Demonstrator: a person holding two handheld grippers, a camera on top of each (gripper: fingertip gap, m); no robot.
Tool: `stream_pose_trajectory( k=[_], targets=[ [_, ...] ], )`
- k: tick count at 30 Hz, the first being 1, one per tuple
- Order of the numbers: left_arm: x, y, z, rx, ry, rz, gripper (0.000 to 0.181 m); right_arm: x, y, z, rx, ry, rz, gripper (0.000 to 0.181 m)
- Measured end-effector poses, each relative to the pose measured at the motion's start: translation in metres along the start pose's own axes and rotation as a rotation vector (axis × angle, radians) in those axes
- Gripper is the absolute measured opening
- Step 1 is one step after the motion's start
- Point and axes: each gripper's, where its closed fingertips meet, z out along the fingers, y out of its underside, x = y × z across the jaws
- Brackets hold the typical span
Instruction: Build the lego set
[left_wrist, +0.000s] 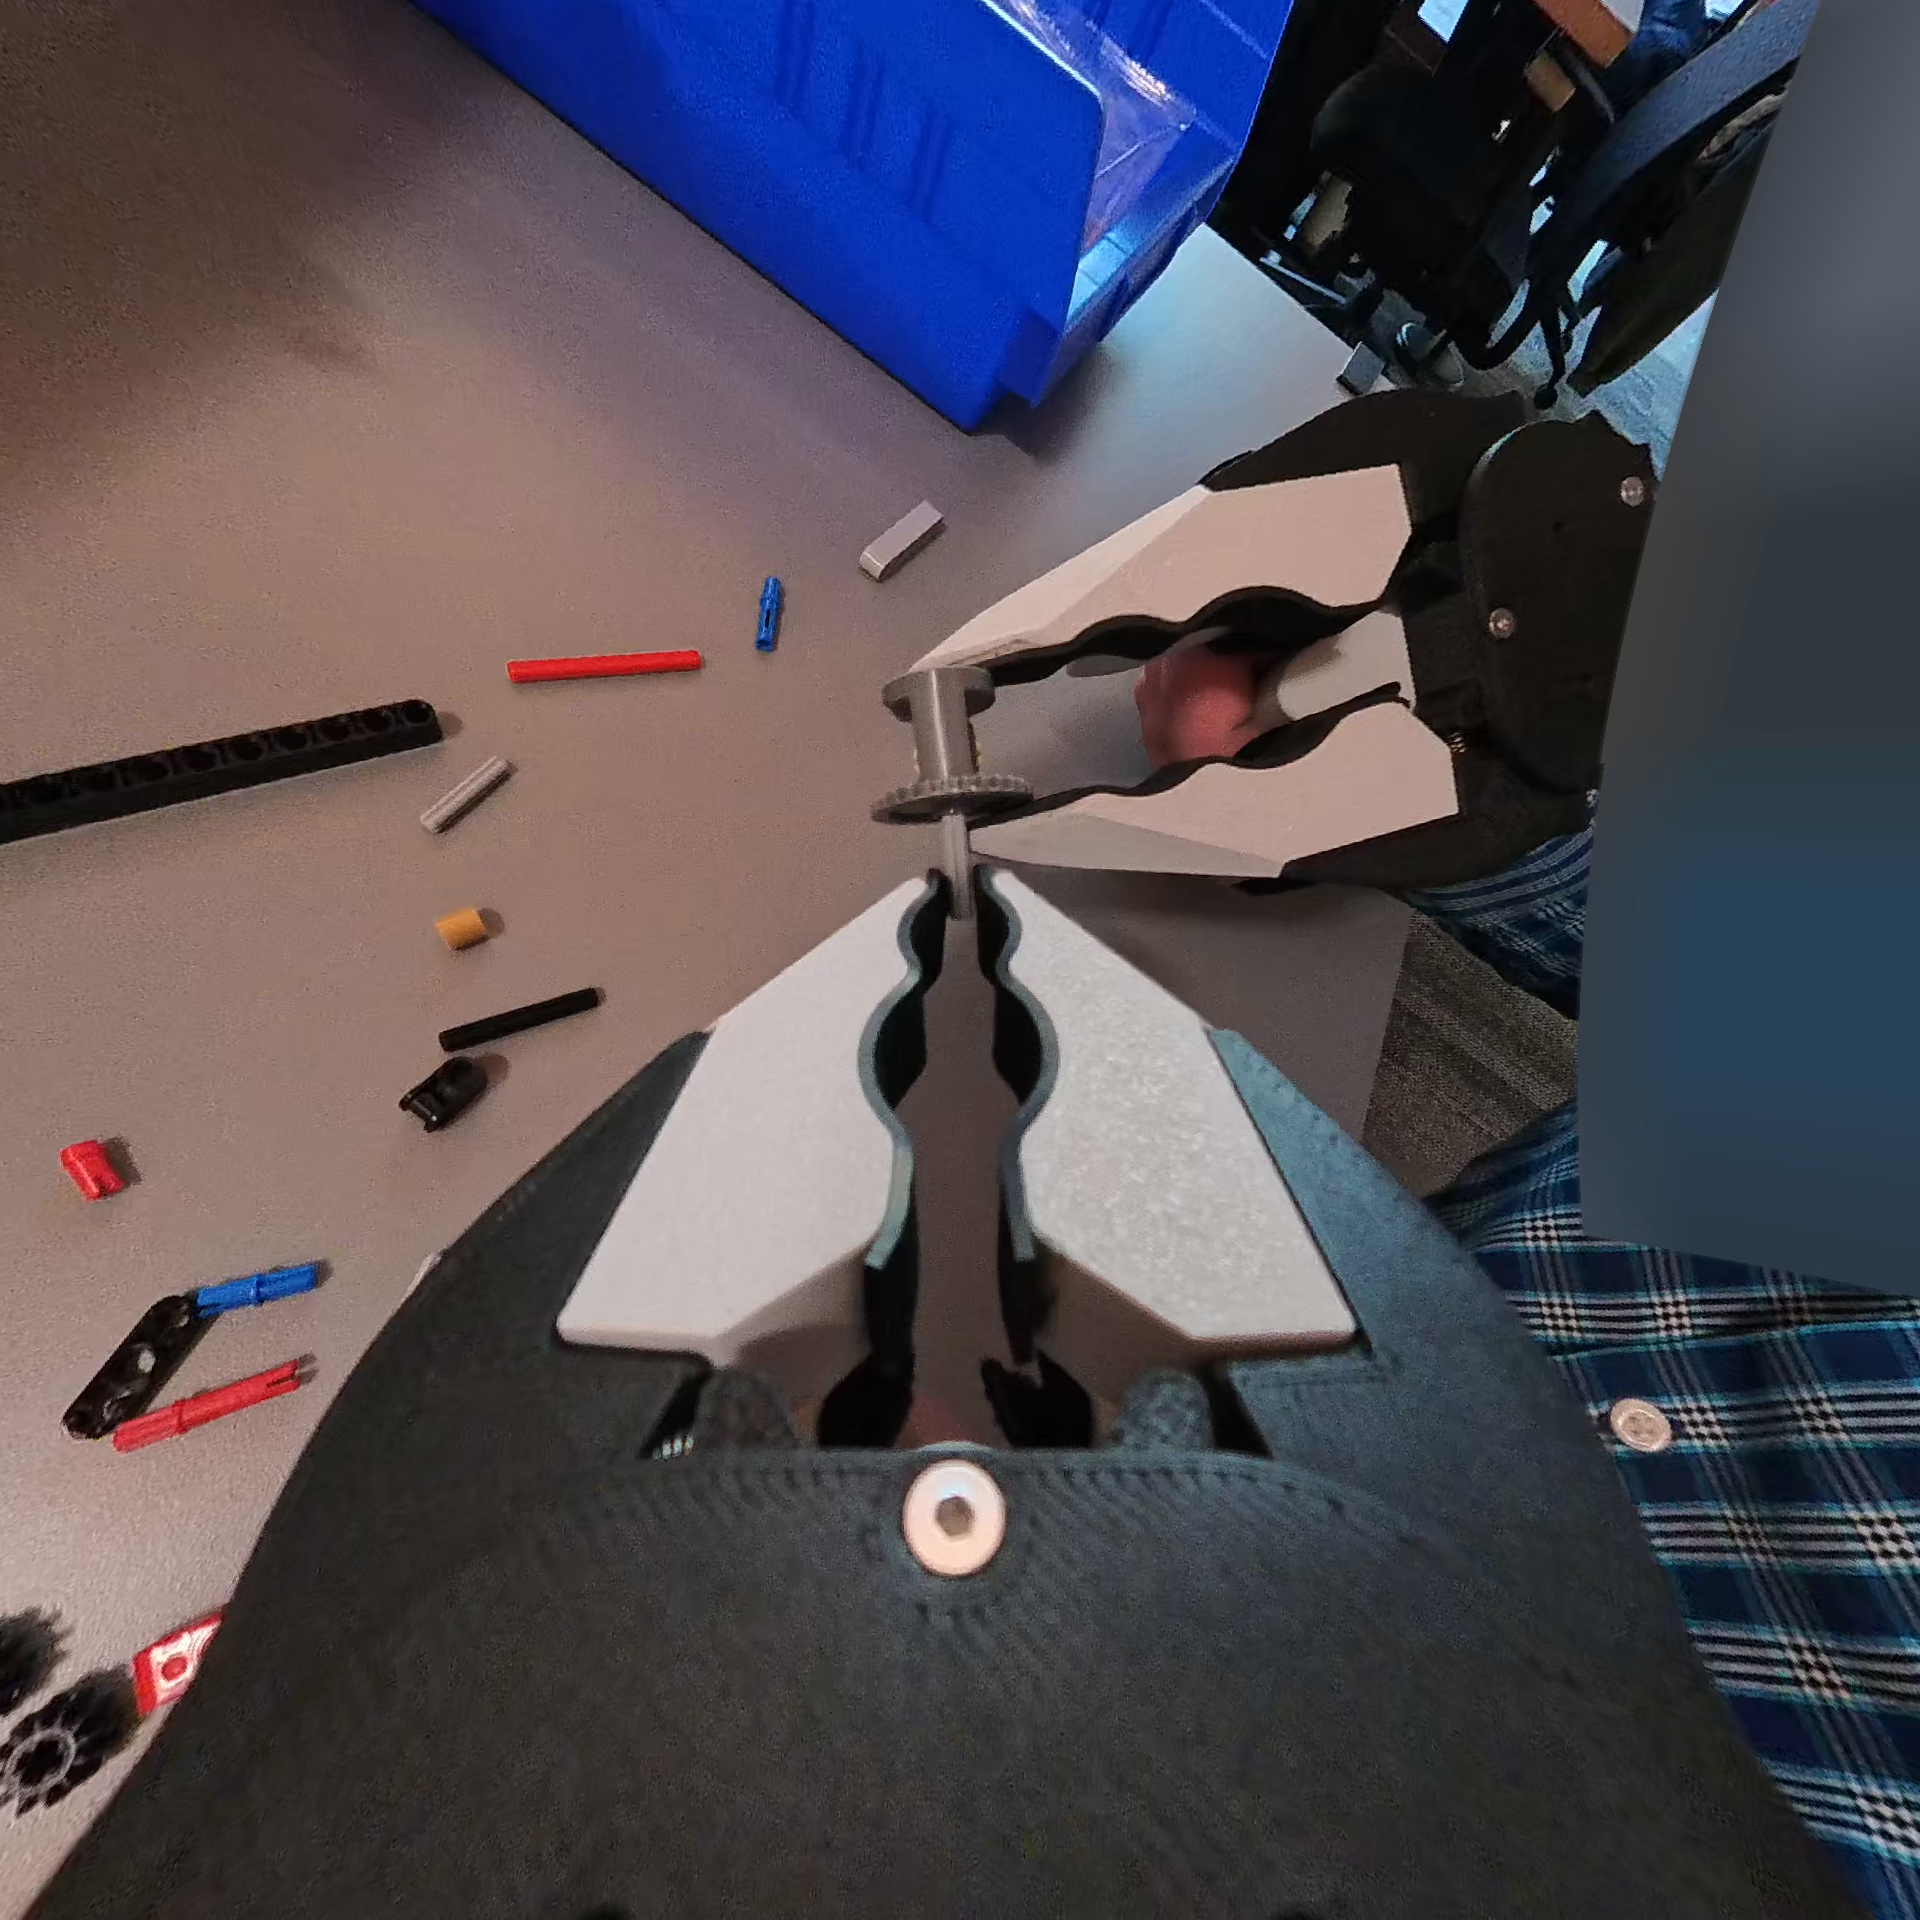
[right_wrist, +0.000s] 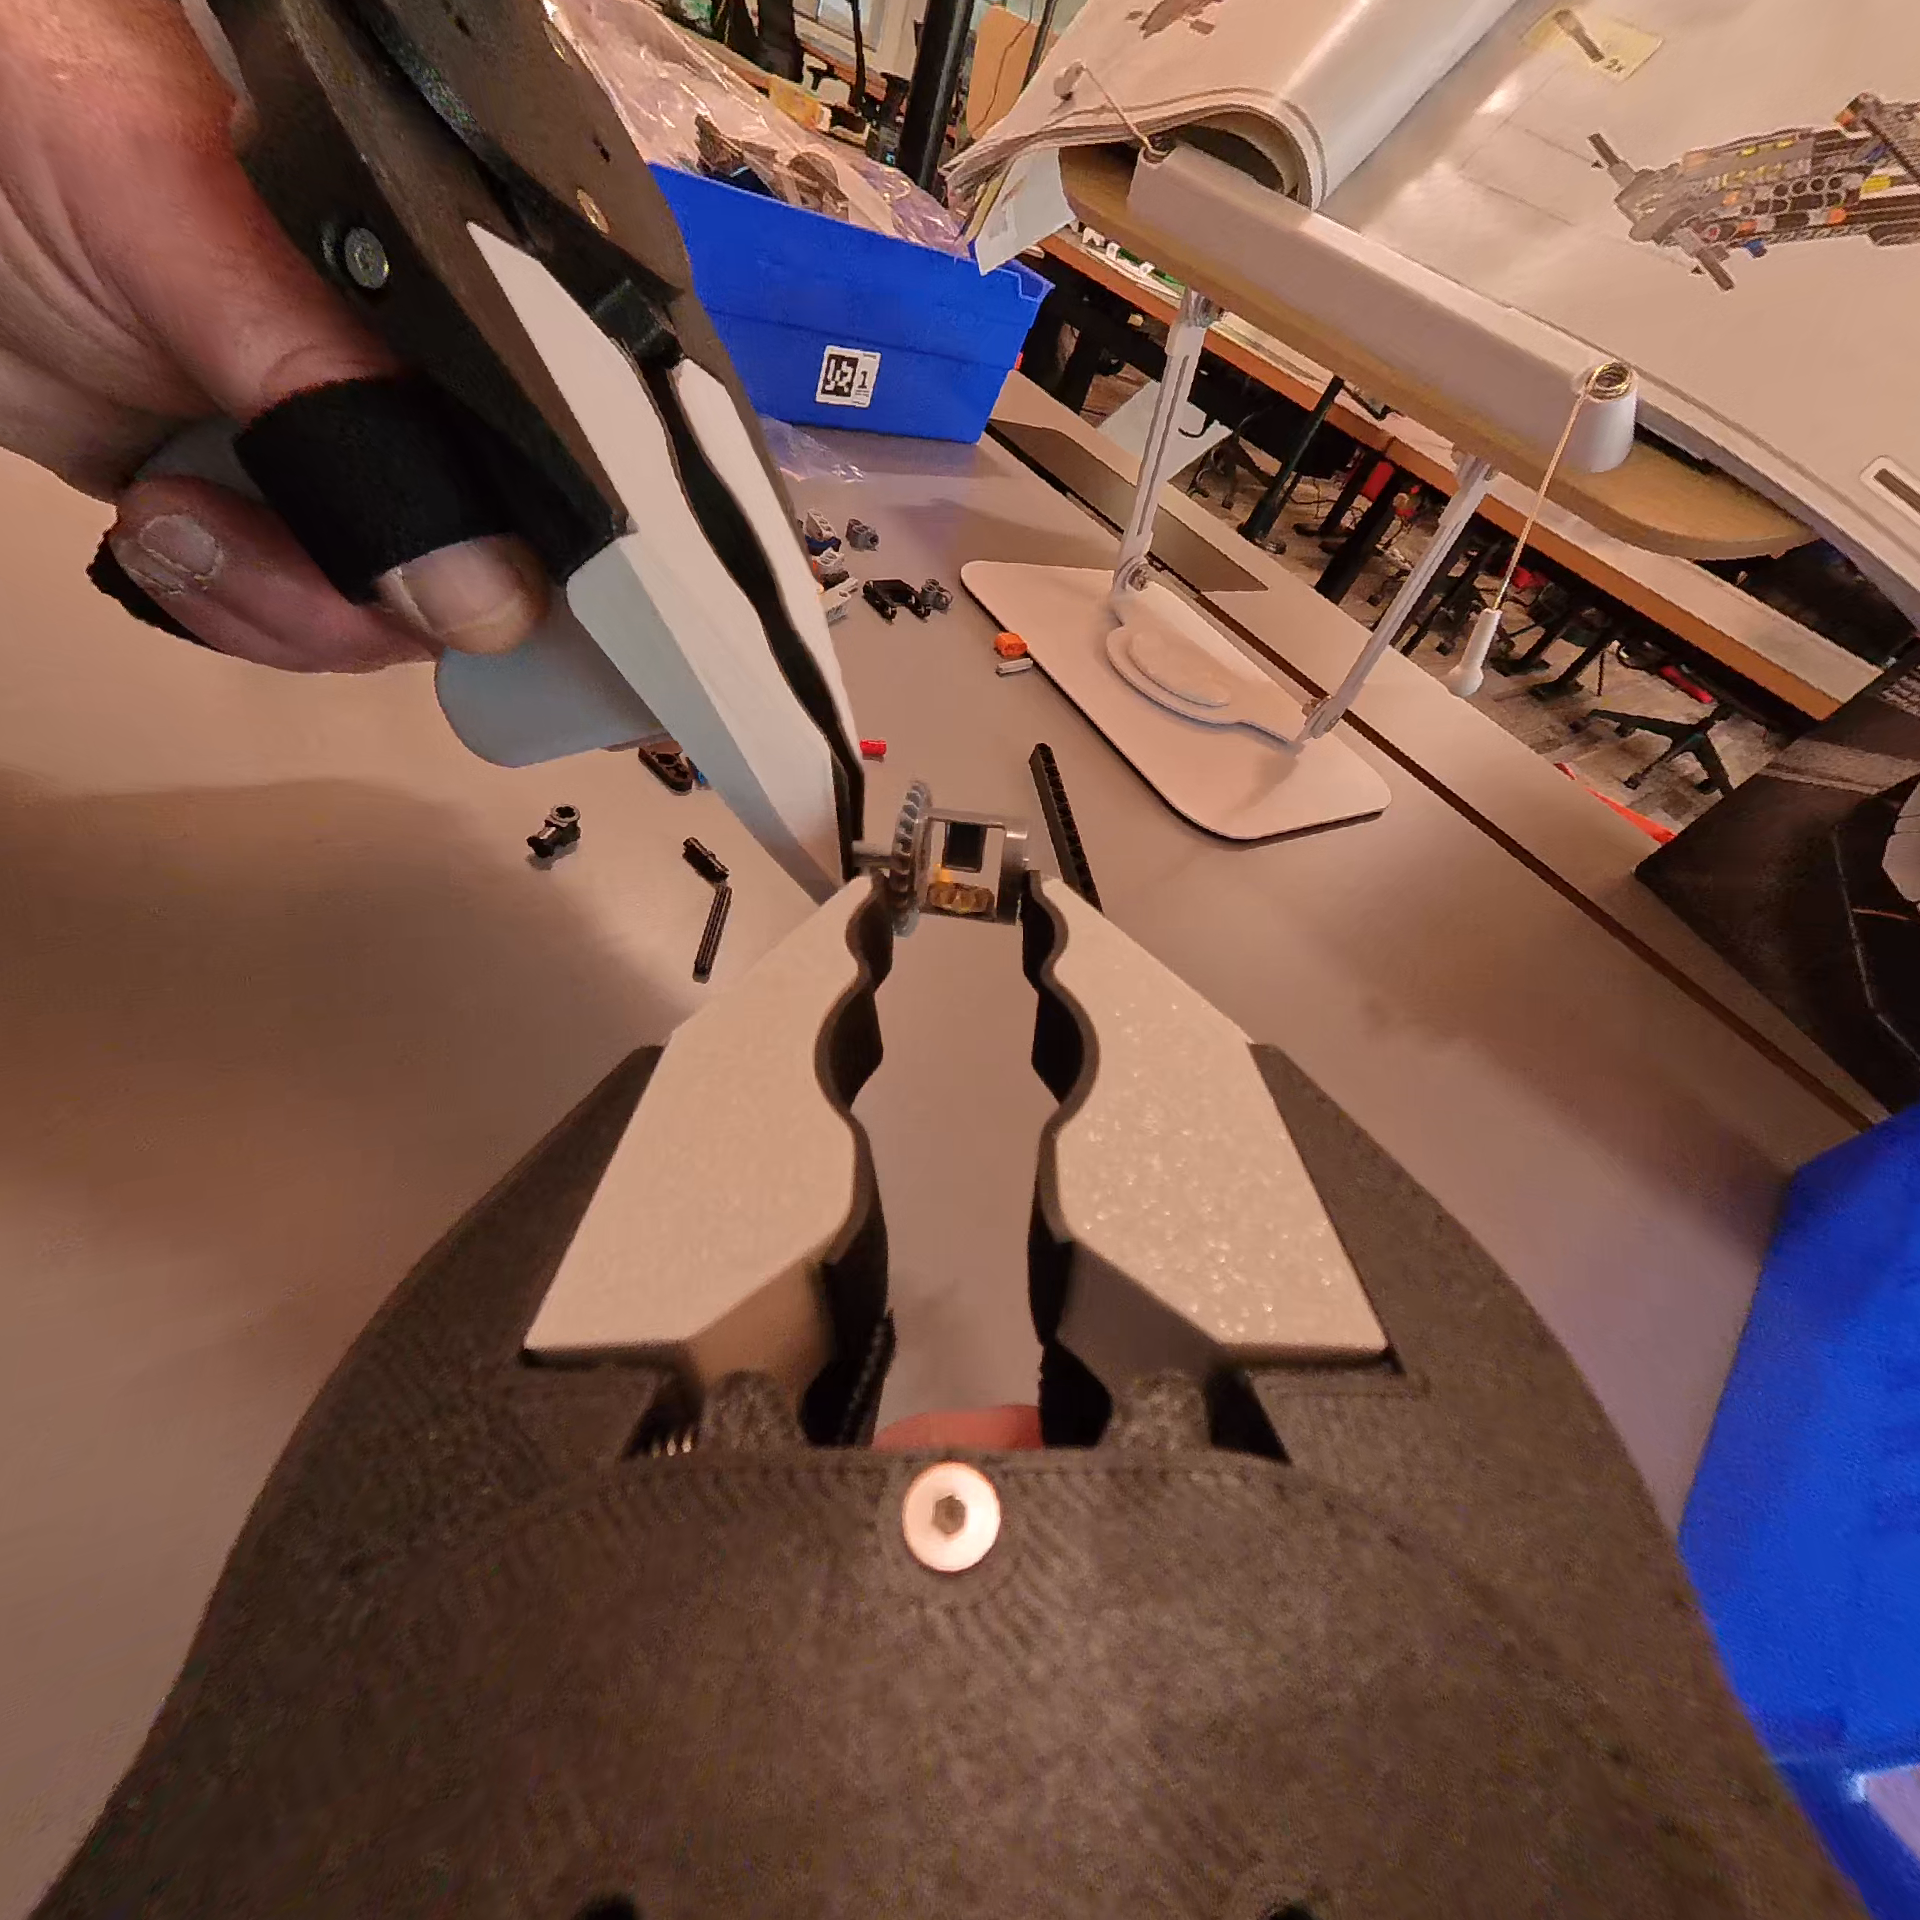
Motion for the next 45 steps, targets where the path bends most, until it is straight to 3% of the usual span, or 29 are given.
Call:
stream_pose_trajectory(
  k=[12,24,29,45],
  targets=[
    [-0.002,-0.011,-0.004,0.050,0.003,-0.020,0.039,0.000,-0.002,0.002,0.012,-0.004,0.007,0.022],
    [0.002,-0.019,-0.005,0.129,0.102,-0.126,0.040,0.000,-0.005,-0.001,0.034,-0.010,0.008,0.022],
    [0.004,-0.019,-0.002,0.136,0.119,-0.149,0.027,-0.002,-0.006,-0.002,0.036,-0.009,0.004,0.022],
    [-0.008,-0.022,-0.009,0.180,0.062,-0.159,0.027,0.001,-0.004,-0.009,0.010,-0.012,-0.001,0.031]
  ],
)
